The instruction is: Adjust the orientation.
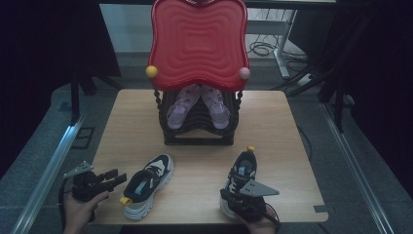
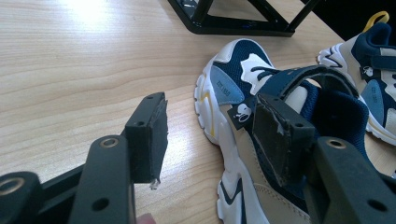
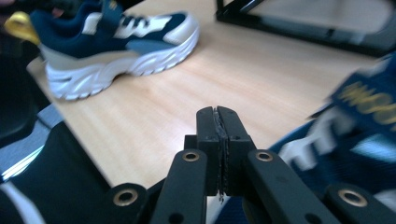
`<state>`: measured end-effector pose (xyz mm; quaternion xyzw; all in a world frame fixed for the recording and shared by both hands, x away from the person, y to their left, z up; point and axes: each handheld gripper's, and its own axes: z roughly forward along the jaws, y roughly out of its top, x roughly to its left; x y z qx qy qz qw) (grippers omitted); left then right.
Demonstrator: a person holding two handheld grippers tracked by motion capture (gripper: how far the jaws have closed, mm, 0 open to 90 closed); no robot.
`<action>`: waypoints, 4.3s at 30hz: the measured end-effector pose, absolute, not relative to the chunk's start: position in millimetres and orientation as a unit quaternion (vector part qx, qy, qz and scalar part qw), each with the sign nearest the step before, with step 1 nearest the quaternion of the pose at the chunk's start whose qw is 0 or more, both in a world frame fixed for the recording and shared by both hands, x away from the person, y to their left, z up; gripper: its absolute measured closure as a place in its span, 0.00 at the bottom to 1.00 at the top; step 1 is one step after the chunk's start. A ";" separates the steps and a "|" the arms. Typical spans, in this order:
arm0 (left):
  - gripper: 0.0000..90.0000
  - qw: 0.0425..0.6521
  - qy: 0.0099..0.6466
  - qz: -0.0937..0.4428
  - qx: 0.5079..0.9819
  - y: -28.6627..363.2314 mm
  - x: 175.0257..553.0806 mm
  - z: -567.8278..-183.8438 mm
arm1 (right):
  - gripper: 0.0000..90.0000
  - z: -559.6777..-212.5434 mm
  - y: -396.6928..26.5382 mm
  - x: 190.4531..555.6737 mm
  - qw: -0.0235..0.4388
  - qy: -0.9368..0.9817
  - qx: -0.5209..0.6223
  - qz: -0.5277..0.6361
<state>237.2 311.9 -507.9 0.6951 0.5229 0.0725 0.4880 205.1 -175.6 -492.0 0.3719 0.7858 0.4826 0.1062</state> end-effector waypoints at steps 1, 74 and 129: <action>0.50 0.487 0.523 0.072 0.696 311.6 238.0 -508.5 | 0.98 -494.2 -173.0 203.9 0.103 0.790 0.370 0.478; 0.49 0.484 0.534 0.057 0.691 316.4 244.8 -517.7 | 0.99 -514.7 -319.4 225.5 0.173 0.720 0.515 0.431; 0.49 0.482 0.538 0.058 0.690 319.3 245.1 -519.5 | 0.99 -512.2 -285.9 326.4 0.188 0.744 0.522 0.372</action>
